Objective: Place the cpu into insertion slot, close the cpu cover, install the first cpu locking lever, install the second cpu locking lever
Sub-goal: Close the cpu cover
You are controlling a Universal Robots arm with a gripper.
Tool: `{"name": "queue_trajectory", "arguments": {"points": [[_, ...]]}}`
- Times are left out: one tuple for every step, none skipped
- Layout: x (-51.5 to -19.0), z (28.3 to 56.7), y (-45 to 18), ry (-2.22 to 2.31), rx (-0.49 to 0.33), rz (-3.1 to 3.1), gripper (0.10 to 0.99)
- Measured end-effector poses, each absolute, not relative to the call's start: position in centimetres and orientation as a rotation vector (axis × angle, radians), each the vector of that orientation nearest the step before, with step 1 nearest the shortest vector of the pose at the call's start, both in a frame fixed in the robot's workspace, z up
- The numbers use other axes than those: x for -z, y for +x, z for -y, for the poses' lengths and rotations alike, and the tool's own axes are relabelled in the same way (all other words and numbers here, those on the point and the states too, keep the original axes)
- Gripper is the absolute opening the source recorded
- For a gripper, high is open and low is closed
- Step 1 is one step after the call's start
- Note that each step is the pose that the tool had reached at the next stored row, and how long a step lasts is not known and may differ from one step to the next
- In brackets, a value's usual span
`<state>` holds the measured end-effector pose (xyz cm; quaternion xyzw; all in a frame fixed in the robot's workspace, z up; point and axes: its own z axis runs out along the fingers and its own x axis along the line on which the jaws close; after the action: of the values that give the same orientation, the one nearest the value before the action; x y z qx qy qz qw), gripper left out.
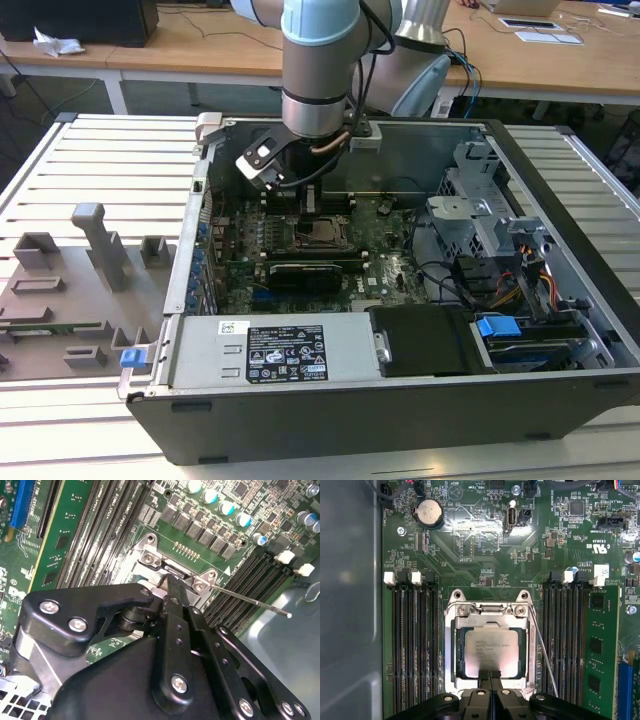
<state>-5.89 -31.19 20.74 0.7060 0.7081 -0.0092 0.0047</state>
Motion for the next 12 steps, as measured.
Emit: {"name": "queue_trajectory", "arguments": {"points": [[-21.0, 31.2, -5.9, 2.211, 0.029, -2.218, 0.106], [-21.4, 31.2, -5.9, 2.211, 0.029, -2.218, 0.106], [-21.5, 31.2, -5.9, 2.211, 0.029, -2.218, 0.106], [-21.5, 31.3, -5.9, 2.211, 0.029, -2.218, 0.106], [-21.5, 31.3, -5.8, 2.211, 0.029, -2.218, 0.106], [-21.5, 31.3, -5.7, 2.211, 0.03, -2.219, 0.106], [-21.5, 31.3, -5.5, 2.211, 0.031, -2.219, 0.106], [-21.5, 31.3, -5.3, 2.212, 0.031, -2.22, 0.106], [-21.5, 31.3, -5.1, 2.212, 0.032, -2.22, 0.106], [-21.5, 31.3, -4.9, 2.212, 0.033, -2.22, 0.106], [-21.5, 31.3, -4.6, 2.212, 0.033, -2.221, 0.106], [-21.5, 31.3, -4.0, 2.213, 0.034, -2.221, 0.106]]}}
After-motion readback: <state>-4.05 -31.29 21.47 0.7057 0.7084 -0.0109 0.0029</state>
